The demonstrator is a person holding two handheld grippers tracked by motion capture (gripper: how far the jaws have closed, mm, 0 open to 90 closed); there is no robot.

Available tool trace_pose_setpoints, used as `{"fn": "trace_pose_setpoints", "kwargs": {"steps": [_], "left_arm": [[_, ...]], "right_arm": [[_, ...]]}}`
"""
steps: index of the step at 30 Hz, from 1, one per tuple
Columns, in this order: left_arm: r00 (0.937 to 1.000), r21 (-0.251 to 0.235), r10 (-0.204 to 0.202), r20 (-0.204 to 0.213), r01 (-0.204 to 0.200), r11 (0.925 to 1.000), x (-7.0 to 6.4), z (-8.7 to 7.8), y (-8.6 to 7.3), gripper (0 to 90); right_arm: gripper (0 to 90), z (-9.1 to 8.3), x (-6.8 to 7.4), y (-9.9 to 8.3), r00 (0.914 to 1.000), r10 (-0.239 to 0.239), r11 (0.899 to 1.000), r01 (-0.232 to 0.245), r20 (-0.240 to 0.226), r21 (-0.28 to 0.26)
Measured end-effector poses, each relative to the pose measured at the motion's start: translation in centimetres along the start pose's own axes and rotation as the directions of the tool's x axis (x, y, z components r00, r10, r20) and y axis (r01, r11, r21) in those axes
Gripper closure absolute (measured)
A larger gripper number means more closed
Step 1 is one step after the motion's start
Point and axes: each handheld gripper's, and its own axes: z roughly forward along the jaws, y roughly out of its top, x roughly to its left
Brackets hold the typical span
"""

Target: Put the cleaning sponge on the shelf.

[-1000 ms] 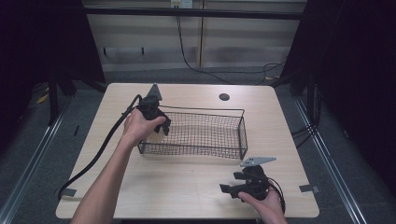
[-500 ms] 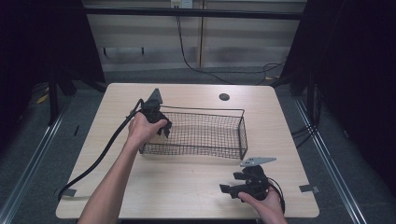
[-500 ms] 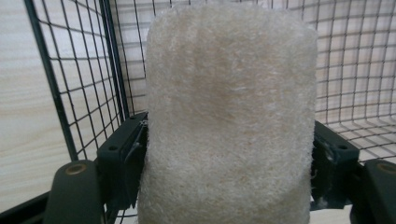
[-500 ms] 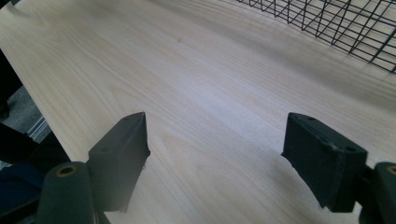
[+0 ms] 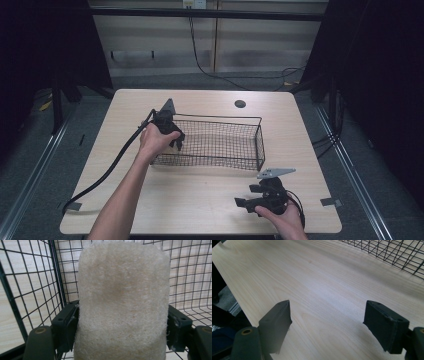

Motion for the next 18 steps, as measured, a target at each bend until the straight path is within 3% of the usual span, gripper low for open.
{"fn": "trace_pose_setpoints", "kwargs": {"steps": [5,18], "left_arm": [[0.9999,0.017,0.004,0.012,-0.005,0.9999,-0.1,1.0,0.2,26.3],[1.0000,0.019,0.006,0.007,-0.006,0.9998,0.0,1.4,0.2,26.3]], "right_arm": [[21.2,0.0,0.0,0.0,1.0000,-0.001,1.000,0.001,-0.001,0.002],[21.2,0.0,0.0,0.0,1.0000,-0.001,1.000,0.001,-0.002,0.003]]}}
